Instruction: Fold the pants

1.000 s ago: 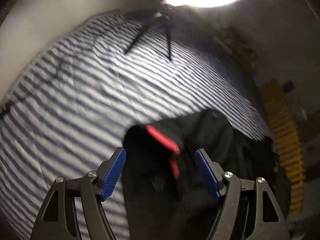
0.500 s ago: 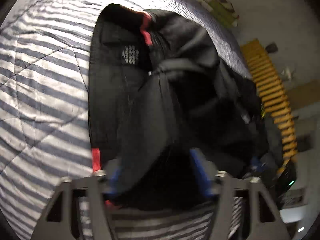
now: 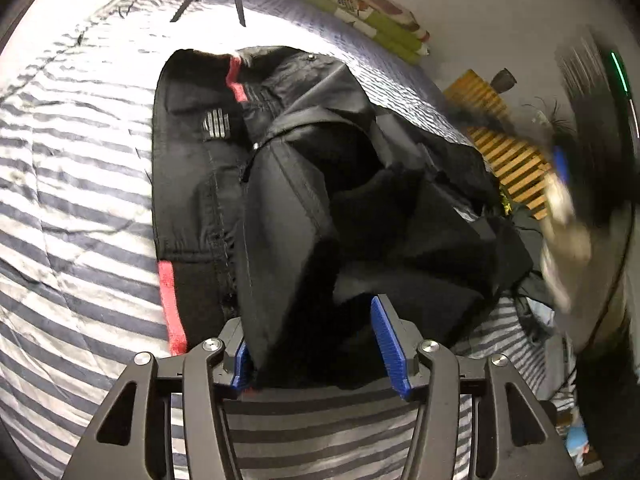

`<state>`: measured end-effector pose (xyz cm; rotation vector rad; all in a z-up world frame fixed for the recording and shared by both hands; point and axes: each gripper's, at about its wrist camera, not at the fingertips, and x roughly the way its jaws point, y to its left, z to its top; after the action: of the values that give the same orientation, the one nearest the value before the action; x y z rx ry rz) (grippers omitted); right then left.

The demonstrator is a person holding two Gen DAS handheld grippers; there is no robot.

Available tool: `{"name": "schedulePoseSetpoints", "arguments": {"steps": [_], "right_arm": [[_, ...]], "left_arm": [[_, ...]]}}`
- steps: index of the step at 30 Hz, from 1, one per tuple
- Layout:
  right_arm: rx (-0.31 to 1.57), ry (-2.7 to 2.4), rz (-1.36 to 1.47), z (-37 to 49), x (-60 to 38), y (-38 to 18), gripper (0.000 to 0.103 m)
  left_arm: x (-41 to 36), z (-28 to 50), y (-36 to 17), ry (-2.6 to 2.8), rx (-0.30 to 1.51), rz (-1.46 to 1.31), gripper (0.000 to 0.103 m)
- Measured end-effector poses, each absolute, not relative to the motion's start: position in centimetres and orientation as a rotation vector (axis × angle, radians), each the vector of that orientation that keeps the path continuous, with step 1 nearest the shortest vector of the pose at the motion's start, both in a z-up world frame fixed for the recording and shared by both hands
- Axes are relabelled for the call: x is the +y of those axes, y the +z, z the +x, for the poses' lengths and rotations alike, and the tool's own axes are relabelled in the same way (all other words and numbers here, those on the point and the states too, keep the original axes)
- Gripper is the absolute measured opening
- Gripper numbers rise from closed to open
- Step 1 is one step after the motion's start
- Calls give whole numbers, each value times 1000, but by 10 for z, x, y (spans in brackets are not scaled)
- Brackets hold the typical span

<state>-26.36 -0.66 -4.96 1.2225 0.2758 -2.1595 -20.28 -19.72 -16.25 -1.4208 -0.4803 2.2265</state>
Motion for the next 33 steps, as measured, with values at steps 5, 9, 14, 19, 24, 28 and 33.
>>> {"name": "schedulePoseSetpoints", "arguments": {"steps": [5, 9, 14, 19, 24, 28, 33], "right_arm": [[472, -2099, 1315, -320, -129, -73, 58], [645, -2083, 1403, -335, -181, -115, 58], [797, -2133, 1479, -356, -197, -144, 58], [789, -2089, 1544, -370, -191, -150, 36], [690, -2083, 1517, -369, -193, -129, 5], [548, -2123, 1454, -372, -193, -90, 4], [416, -2135, 1451, -387, -205, -67, 3]], "left_arm": [[-216, -201, -170, 2238, -500, -1424, 54], [-221, -199, -174, 2226, -490, -1416, 39], [-212, -194, -171, 2218, -410, -1406, 22], [-207, -188, -162, 2225, -386, -1380, 8], [-216, -178, -155, 2234, -374, -1349, 7], [-220, -173, -154, 2237, -356, -1338, 7], [-226, -171, -156, 2239, -374, -1351, 7]]}}
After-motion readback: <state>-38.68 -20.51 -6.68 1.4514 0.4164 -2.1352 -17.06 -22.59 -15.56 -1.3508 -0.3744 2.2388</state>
